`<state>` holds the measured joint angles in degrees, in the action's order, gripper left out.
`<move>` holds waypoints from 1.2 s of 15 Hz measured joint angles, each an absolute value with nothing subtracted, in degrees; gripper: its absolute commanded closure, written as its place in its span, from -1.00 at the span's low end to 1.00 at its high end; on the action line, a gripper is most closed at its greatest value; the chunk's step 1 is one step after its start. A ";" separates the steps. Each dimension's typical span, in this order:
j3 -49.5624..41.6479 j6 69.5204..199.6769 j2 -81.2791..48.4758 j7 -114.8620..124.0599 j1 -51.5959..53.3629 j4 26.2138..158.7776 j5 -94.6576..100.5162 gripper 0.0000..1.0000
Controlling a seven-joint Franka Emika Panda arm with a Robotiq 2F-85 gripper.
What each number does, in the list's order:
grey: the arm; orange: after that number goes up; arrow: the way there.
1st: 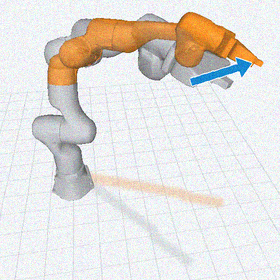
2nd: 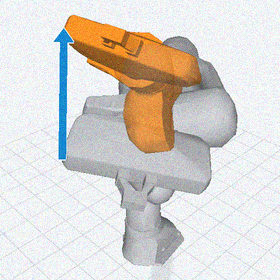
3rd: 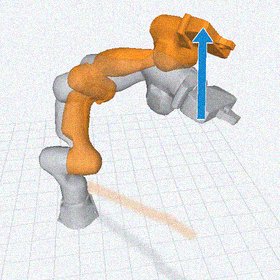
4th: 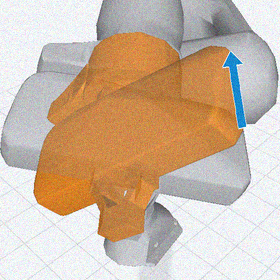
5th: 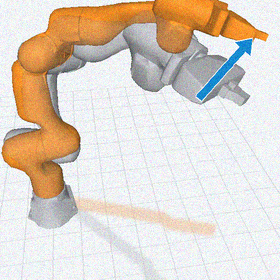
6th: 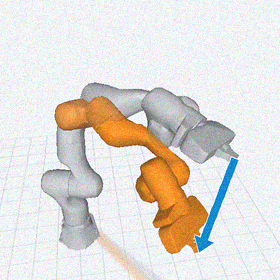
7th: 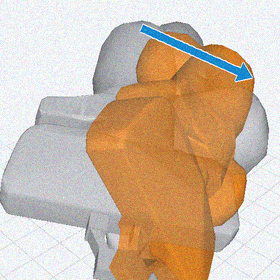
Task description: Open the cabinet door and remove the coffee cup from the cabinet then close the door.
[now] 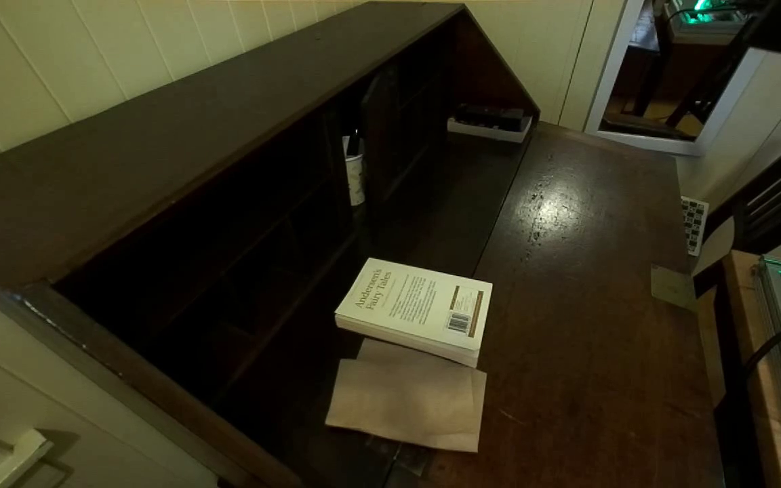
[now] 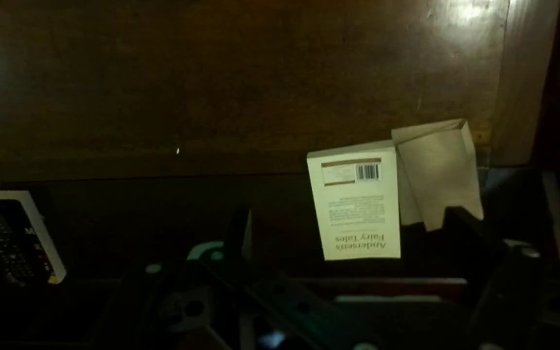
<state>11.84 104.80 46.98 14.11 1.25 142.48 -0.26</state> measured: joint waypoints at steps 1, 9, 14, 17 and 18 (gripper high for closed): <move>11.09 107.34 46.21 14.16 -0.02 142.50 -0.02 -1.00; 8.22 127.54 33.26 14.32 -5.87 141.77 1.38 -1.00; 8.08 130.02 25.48 15.40 -6.84 138.25 1.86 -1.00; 8.08 130.02 24.86 15.54 -6.84 137.58 1.94 -1.00; 8.08 130.02 24.86 15.56 -6.84 137.56 1.95 -1.00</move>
<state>8.08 130.02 24.86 15.56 -6.84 137.56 1.95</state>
